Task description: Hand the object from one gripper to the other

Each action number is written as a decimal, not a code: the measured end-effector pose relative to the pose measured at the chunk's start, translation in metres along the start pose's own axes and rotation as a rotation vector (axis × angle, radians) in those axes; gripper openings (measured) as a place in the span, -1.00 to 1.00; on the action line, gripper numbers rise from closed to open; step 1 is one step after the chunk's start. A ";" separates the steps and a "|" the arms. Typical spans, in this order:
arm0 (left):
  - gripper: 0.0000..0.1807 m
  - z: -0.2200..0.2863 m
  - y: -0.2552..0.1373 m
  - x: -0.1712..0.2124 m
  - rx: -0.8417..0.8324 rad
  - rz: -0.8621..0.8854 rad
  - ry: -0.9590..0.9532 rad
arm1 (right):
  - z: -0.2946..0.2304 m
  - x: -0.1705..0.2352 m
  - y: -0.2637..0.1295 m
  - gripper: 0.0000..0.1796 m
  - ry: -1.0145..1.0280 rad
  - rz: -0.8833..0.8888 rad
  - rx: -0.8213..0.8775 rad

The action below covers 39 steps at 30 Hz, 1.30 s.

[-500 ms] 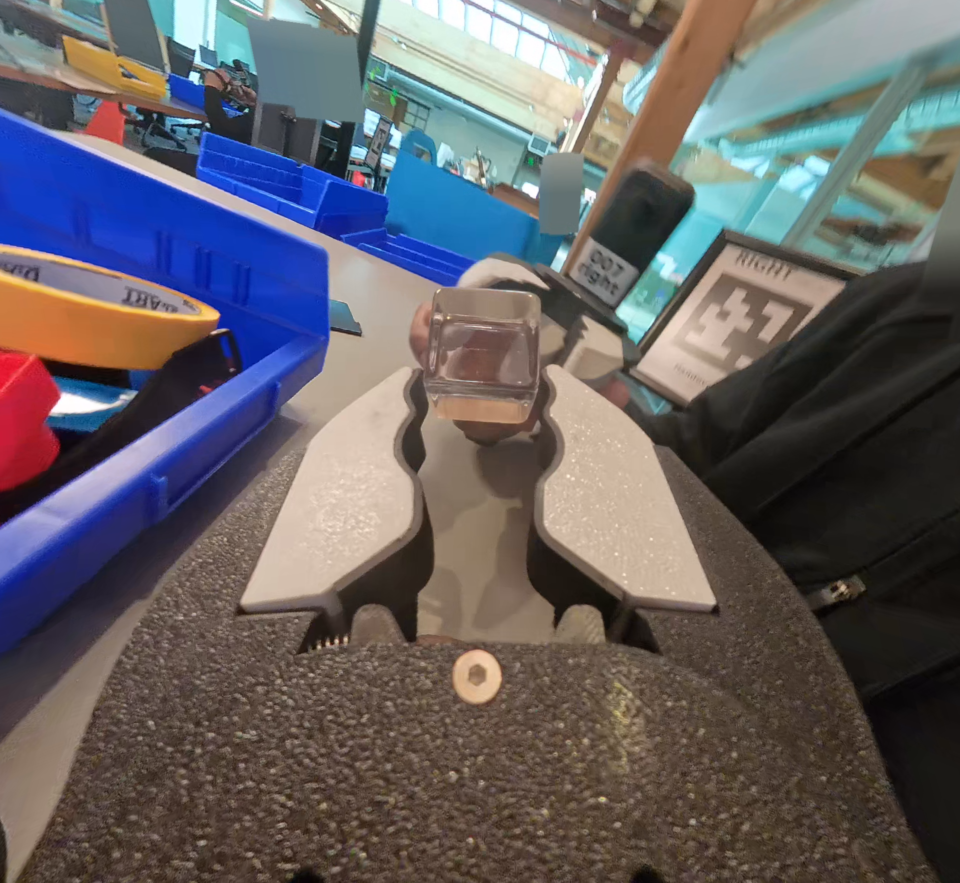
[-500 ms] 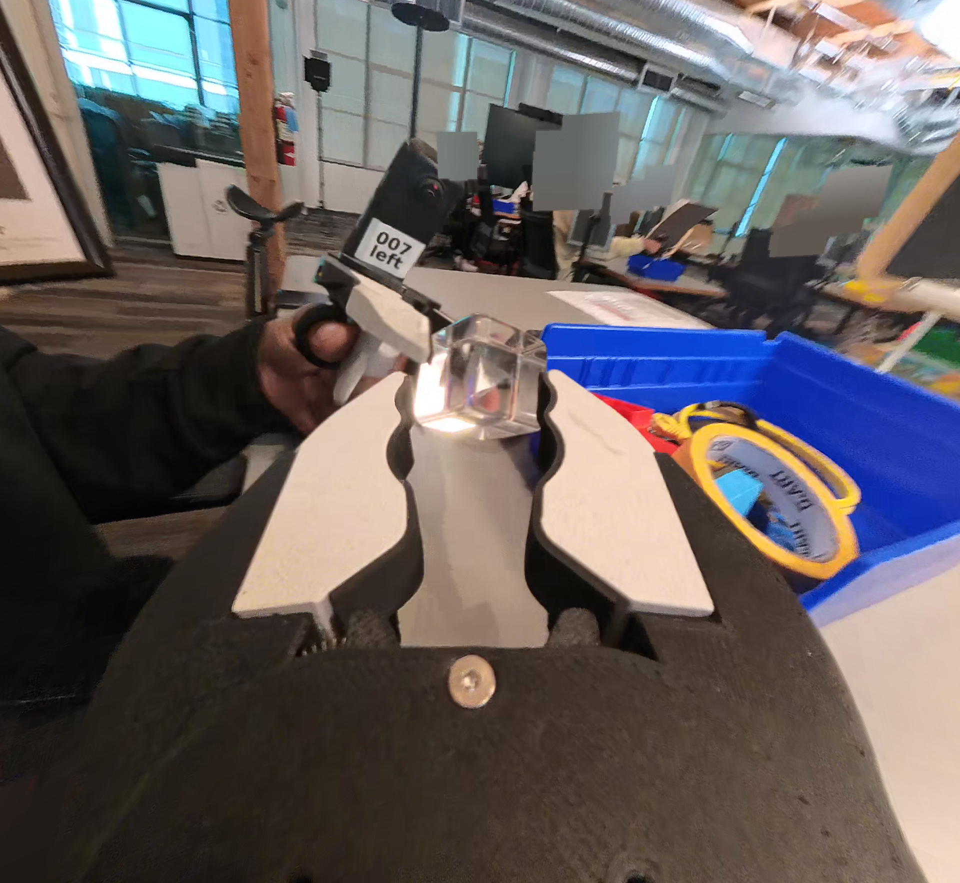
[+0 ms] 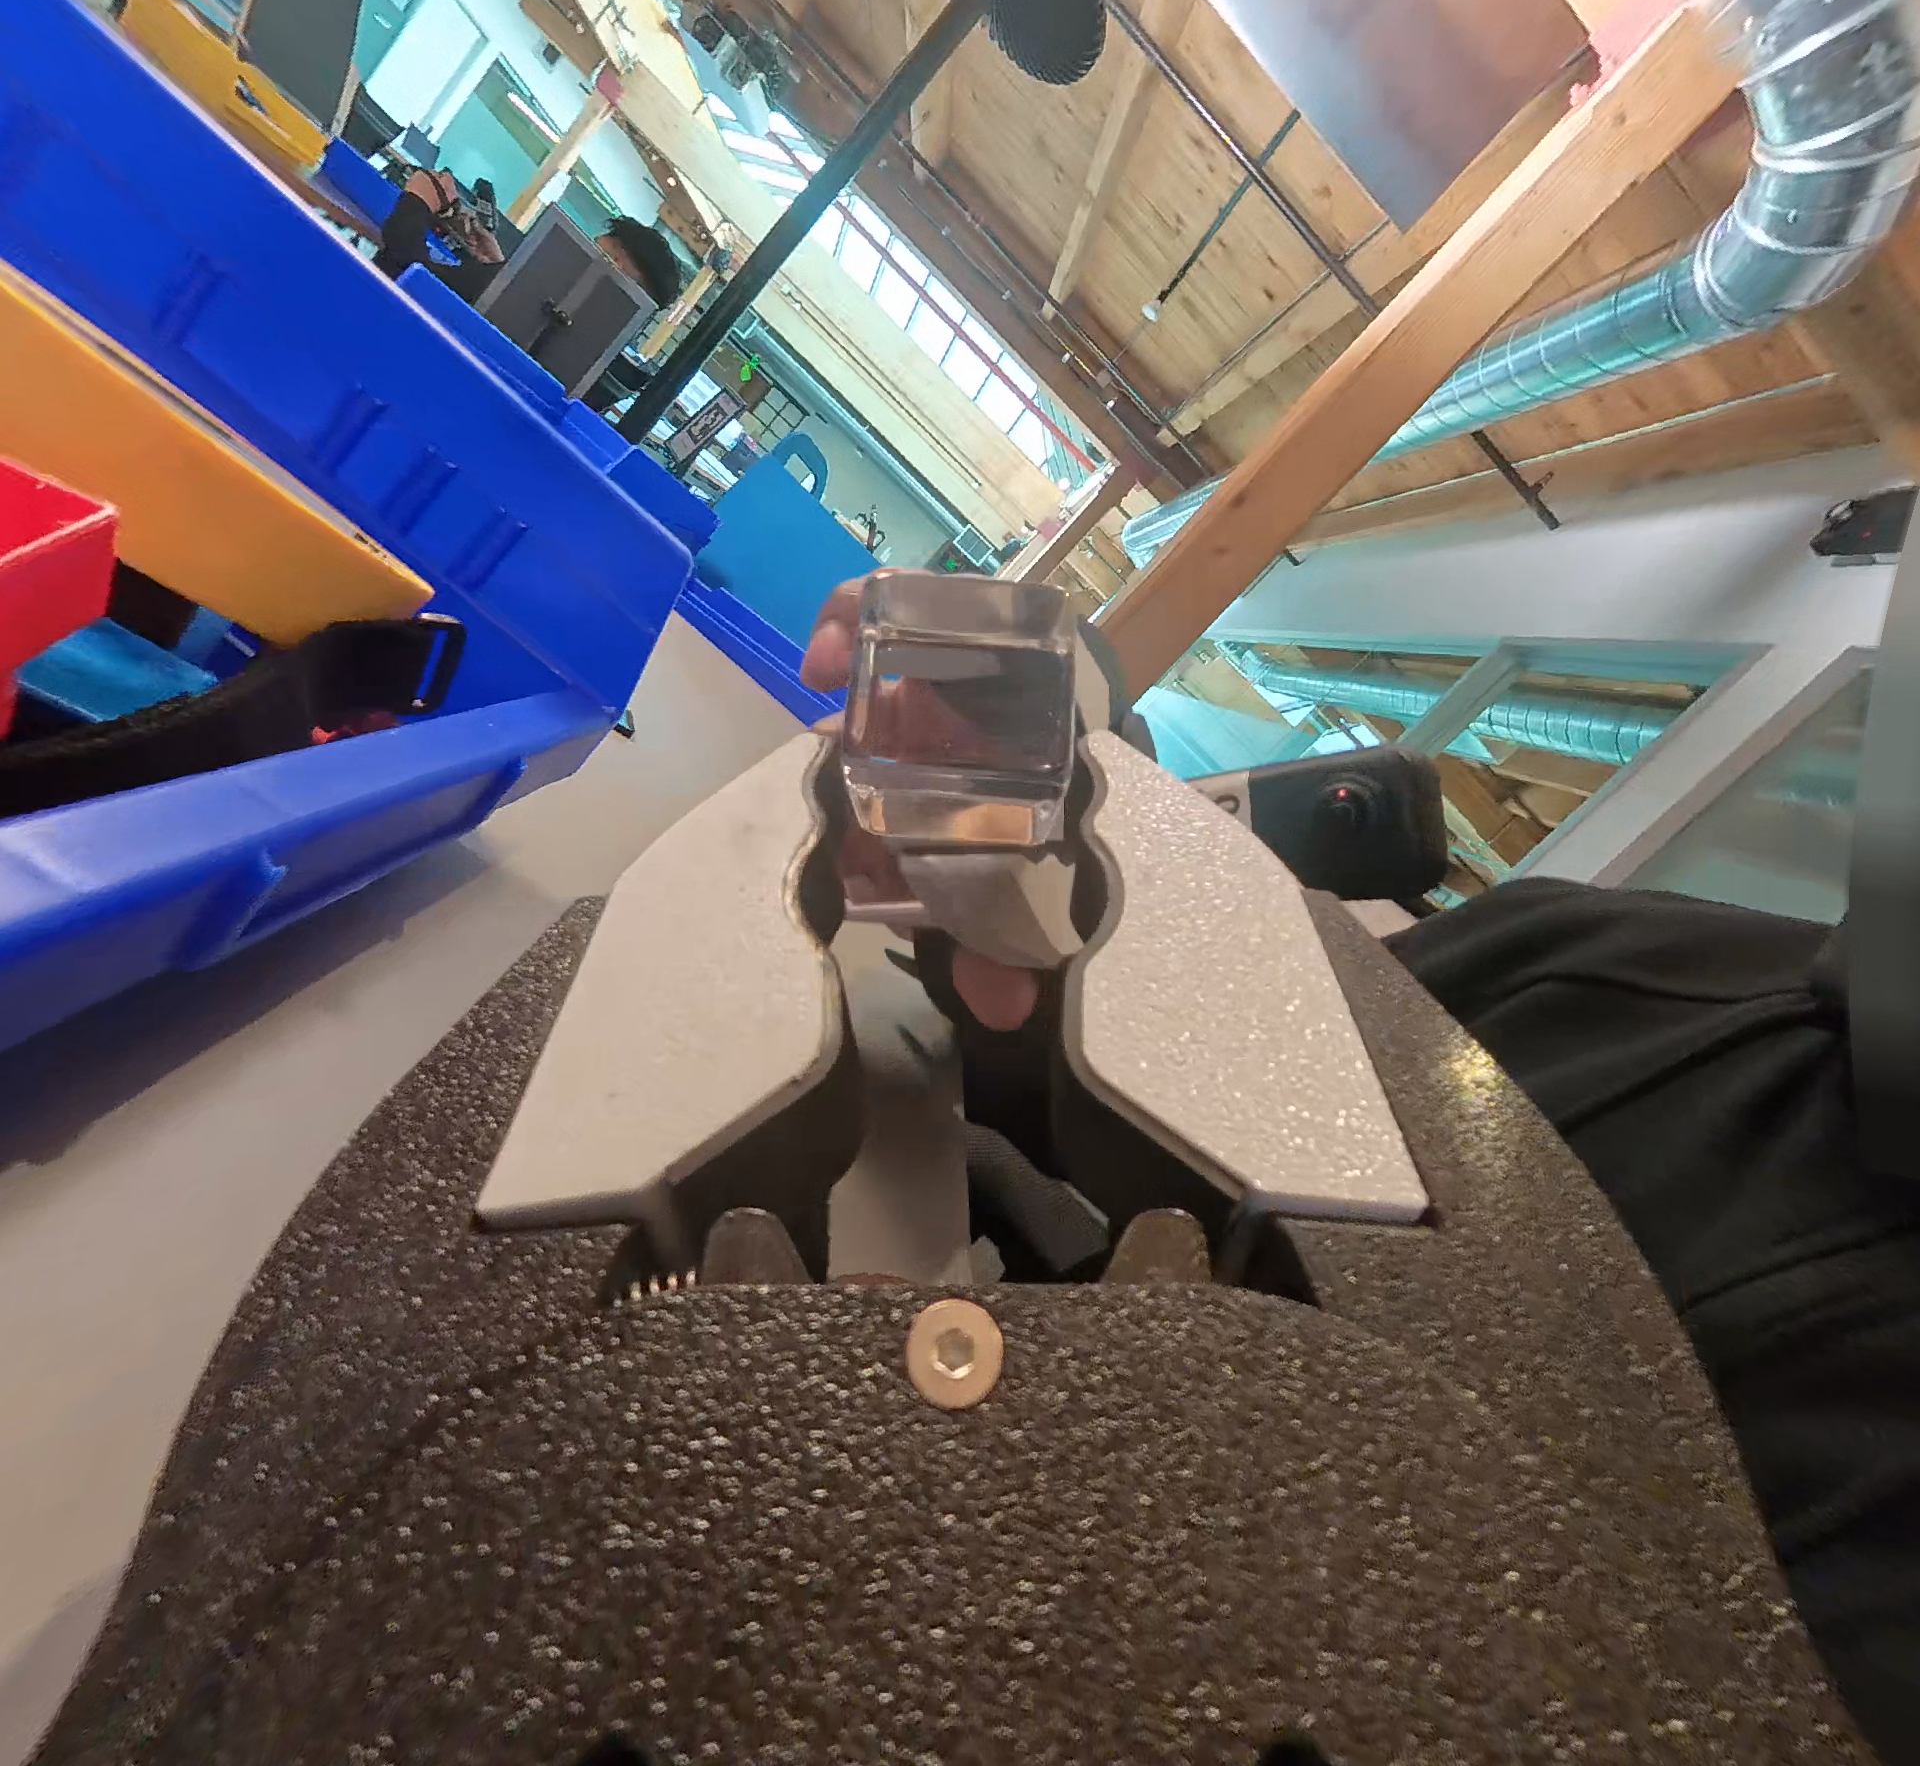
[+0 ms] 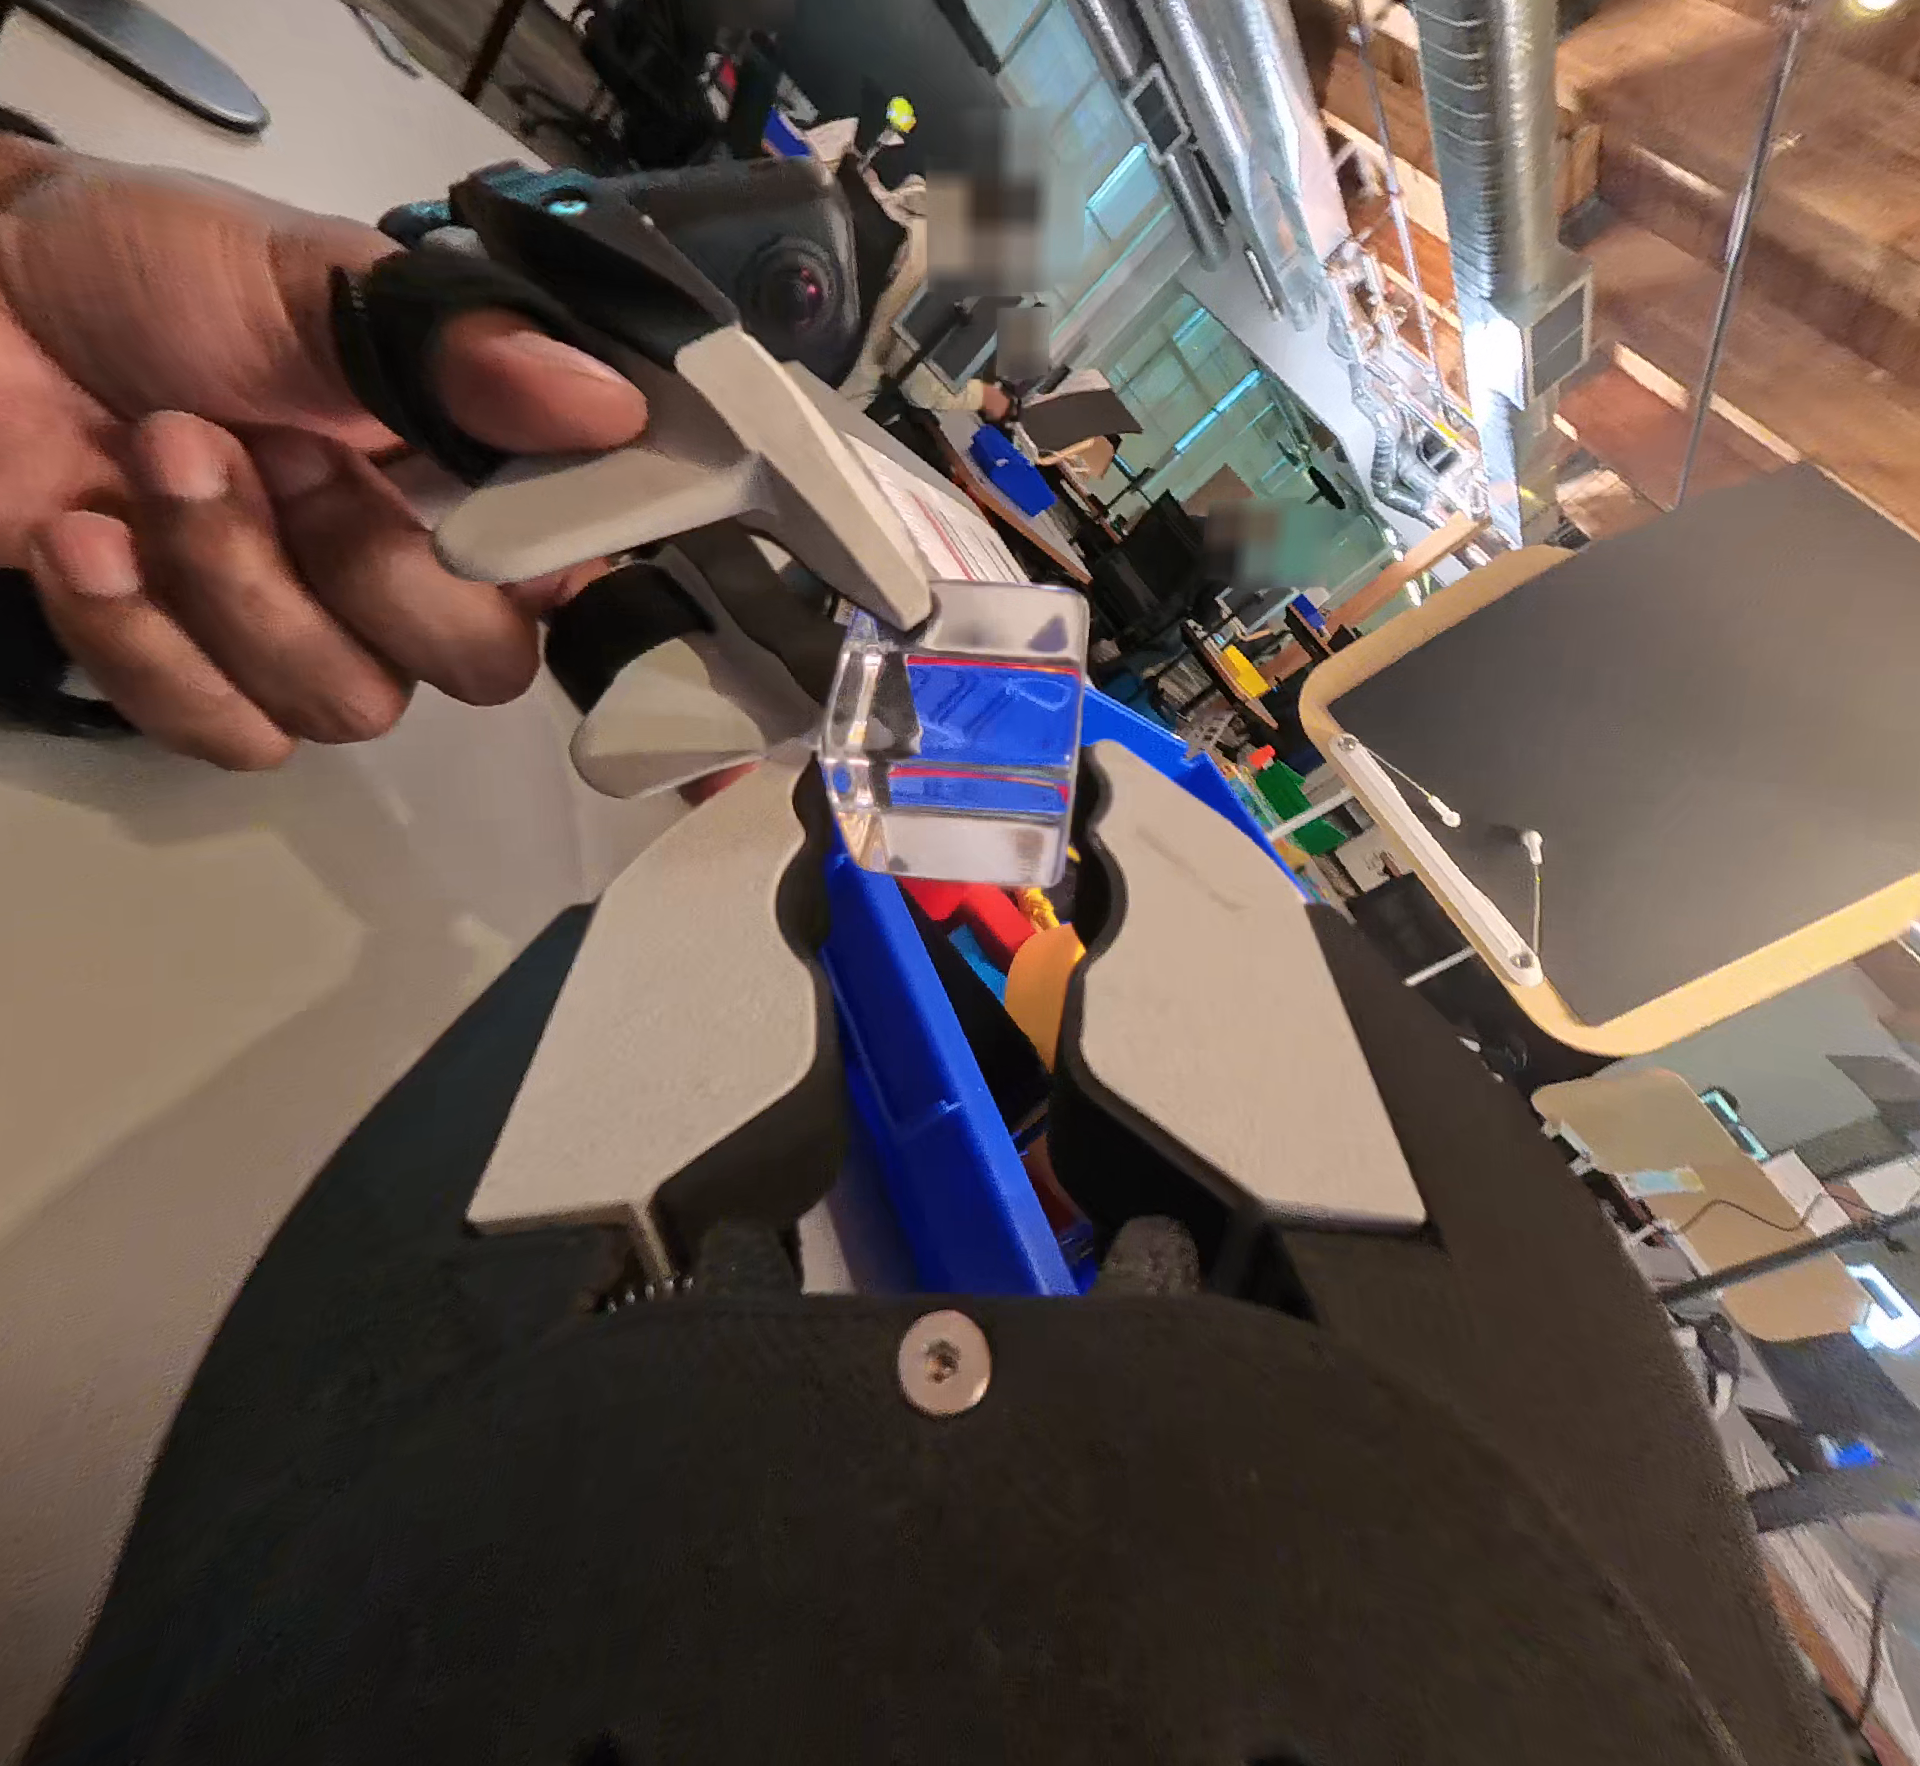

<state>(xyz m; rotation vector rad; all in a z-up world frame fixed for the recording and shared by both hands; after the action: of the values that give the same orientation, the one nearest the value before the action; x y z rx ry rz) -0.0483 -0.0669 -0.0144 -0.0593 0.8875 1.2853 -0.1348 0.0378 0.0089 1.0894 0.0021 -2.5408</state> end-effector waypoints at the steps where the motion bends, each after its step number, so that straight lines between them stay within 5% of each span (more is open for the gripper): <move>1: -0.55 0.001 0.000 -0.001 -0.005 0.002 0.031 | 0.002 0.001 0.001 -0.51 0.000 0.002 -0.025; 9: -0.37 0.016 -0.005 -0.035 0.012 -0.029 0.613 | 0.030 0.014 0.003 -0.51 0.517 0.042 -0.330; 14: -0.39 0.015 0.009 -0.031 0.084 -0.309 0.775 | 0.026 0.025 -0.003 -0.52 0.678 0.078 -0.398; 39: -0.54 0.008 0.018 -0.001 0.135 -0.494 0.734 | 0.014 0.034 -0.018 -0.52 0.709 0.077 -0.518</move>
<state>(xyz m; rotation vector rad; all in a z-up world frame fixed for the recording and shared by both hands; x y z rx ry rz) -0.0597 -0.0575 -0.0011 -0.6362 1.4697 0.7233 -0.1722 0.0408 -0.0073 1.6269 0.7347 -1.7967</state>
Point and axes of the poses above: each gripper's, where its closed fingertips meet, y out along the fingers, x out of its underside, z = x × y across the jaws, the point moved 8 cm from there along -y, back along the fingers, and after that the axes turned 13 degrees about z, right-handed, at the moved point
